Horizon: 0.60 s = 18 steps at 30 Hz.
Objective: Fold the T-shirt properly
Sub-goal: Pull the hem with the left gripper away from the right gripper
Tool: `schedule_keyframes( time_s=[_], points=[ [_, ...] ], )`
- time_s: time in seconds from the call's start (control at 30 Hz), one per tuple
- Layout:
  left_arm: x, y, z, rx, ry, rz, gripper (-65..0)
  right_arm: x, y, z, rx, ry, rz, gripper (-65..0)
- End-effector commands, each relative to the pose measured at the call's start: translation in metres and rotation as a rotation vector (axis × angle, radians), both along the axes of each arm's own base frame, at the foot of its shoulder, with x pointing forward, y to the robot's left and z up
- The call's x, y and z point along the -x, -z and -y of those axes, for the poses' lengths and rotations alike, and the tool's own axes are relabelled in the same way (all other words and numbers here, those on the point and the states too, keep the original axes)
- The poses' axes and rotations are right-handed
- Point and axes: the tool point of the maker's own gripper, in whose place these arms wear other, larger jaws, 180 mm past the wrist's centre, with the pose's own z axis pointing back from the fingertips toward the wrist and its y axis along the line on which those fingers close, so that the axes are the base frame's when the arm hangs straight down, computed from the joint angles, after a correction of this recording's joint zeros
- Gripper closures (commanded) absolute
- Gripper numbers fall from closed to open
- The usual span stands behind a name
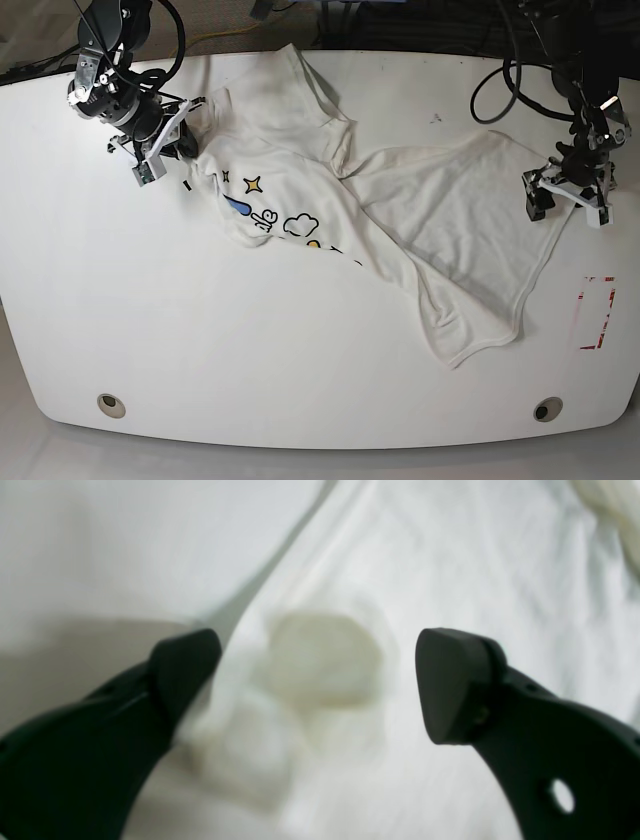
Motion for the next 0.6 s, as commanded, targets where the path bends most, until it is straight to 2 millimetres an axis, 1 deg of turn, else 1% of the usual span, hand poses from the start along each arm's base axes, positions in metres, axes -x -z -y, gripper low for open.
schedule_keyframes(
  time_s=[0.0, 0.03, 0.07, 0.13, 0.17, 0.2, 0.27, 0.33, 0.37, 0.43, 0.57],
  points=[
    [0.007, 0.012, 0.007, 0.021, 0.018, -0.065, -44.9, -0.009, -0.012, 0.001, -0.004, -0.003, 0.051, 0.0],
    [0.007, 0.012, 0.007, 0.021, 0.018, -0.065, -39.6, -0.009, -0.012, 0.001, -0.004, -0.003, 0.051, 0.0],
    [0.007, 0.012, 0.007, 0.021, 0.018, -0.065, -30.3, -0.009, -0.012, 0.001, -0.004, -0.003, 0.051, 0.0],
    [0.007, 0.011, 0.007, 0.021, 0.011, -0.060, -16.7, -0.009, -0.012, 0.001, -0.005, -0.003, 0.052, 0.0],
    [0.006, 0.011, 0.007, 0.021, 0.010, -0.058, -7.5, -0.009, -0.012, 0.001, -0.005, -0.003, 0.052, 0.0],
    [0.006, 0.011, 0.006, 0.019, 0.010, -0.055, -0.7, -0.009, -0.012, 0.001, -0.005, -0.003, 0.052, 0.0],
    [0.005, 0.009, 0.007, 0.017, 0.011, -0.048, 0.0, -0.009, -0.012, 0.000, -0.008, -0.002, 0.052, 0.0],
    [0.003, 0.006, 0.007, 0.013, 0.013, -0.038, -1.4, -0.009, -0.012, -0.007, -0.028, 0.006, 0.057, 0.0],
    [0.002, 0.003, 0.006, 0.009, 0.014, -0.030, -0.3, -0.009, -0.014, -0.008, -0.028, 0.004, 0.062, 0.0],
    [-0.003, -0.010, 0.007, -0.011, 0.026, 0.002, 0.0, -0.012, -0.022, -0.012, -0.025, -0.003, 0.085, 0.0],
    [-0.015, -0.043, 0.010, -0.063, 0.056, 0.082, 0.0, -0.012, -0.033, -0.015, -0.011, -0.017, 0.116, 0.0]
  ],
)
